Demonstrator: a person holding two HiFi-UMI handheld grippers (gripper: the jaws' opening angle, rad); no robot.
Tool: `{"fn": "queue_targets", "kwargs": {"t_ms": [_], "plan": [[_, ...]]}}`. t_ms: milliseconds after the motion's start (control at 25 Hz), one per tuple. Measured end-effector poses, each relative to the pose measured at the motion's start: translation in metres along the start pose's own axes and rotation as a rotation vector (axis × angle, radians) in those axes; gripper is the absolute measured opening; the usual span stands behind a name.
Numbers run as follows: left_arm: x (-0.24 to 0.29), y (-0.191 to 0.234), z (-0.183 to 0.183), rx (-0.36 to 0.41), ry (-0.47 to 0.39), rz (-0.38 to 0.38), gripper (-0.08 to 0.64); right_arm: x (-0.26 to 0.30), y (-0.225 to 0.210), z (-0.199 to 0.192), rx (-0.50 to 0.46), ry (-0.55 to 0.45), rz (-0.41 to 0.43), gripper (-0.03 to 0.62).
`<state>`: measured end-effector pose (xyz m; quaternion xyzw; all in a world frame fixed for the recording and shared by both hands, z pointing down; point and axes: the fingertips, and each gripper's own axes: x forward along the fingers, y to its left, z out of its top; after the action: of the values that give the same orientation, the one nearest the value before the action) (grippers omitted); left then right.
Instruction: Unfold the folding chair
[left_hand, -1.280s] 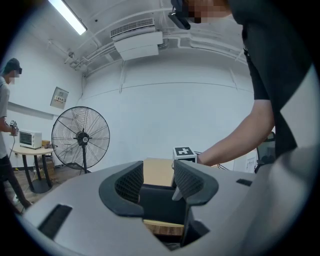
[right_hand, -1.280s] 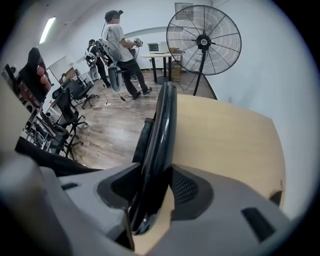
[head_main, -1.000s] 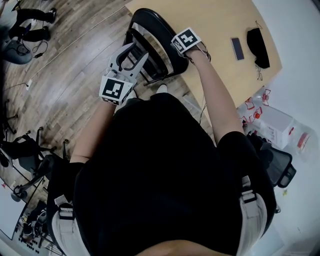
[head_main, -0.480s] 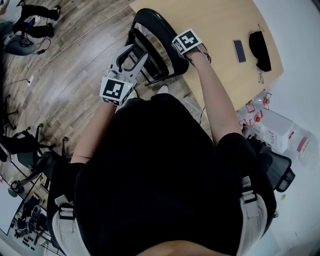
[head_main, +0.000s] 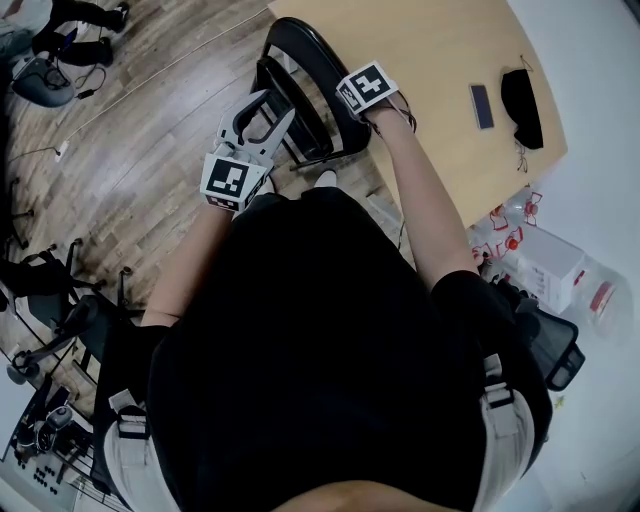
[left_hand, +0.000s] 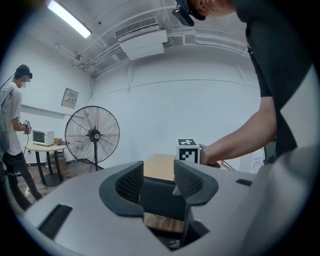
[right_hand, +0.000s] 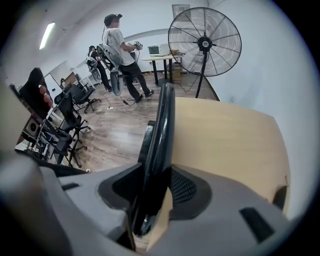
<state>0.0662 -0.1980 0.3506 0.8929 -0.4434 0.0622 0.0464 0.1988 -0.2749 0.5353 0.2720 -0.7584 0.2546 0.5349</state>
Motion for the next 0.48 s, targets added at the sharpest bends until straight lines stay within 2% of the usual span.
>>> {"fn": "queue_targets", "kwargs": {"t_ms": [240,480], "plan": [[-0.016,0.003,-0.011,-0.006,0.011,0.036,0.184,-0.002,0.030,0.007,-0.034,-0.024,0.018,0.156],[-0.034,0.010,-0.022,-0.030,0.037,0.109,0.184,-0.004,0.057,0.011,-0.066,-0.035,0.049,0.158]]}}
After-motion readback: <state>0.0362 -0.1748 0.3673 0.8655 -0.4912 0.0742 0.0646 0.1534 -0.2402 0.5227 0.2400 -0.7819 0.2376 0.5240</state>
